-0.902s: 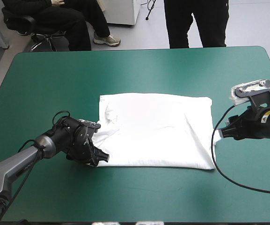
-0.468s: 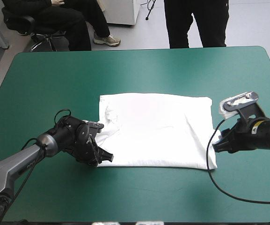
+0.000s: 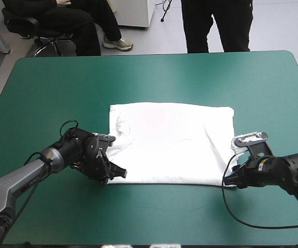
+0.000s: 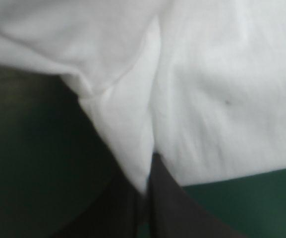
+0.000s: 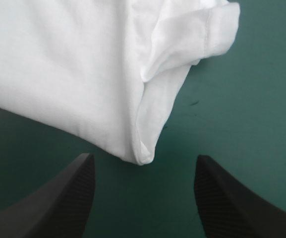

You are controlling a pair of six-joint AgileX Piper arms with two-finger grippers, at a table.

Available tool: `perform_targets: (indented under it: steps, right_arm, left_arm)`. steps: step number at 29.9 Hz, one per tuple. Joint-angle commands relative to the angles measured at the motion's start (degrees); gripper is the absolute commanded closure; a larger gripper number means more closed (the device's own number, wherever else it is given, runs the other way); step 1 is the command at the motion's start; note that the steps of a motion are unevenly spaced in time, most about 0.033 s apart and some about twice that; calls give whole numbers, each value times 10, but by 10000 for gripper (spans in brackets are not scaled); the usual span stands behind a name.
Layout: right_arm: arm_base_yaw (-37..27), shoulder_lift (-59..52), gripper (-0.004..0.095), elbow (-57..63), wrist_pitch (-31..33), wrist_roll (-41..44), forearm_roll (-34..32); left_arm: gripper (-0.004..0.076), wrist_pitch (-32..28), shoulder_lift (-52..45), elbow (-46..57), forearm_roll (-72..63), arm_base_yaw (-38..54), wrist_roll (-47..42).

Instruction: Fold the cloth

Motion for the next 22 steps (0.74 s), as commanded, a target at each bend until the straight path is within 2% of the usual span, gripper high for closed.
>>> perform_targets:
  steps: [1, 5, 17, 19, 22]
  right_arm:
    - [0, -5, 337, 14, -51, 16, 3]
    - [0, 6, 337, 28, -62, 24, 3]
    - [0, 138, 337, 28, -91, 34, 8]
    - [0, 149, 359, 28, -94, 34, 14]
    - [0, 166, 454, 28, -94, 24, 25]
  left_arm:
    - [741, -31, 6, 1, 24, -1, -4]
    - [741, -32, 6, 1, 24, -1, -4]
    - [741, -26, 6, 1, 24, -1, -5]
    - [741, -26, 6, 1, 24, -1, -5]
    - [741, -26, 6, 1, 24, -1, -7]
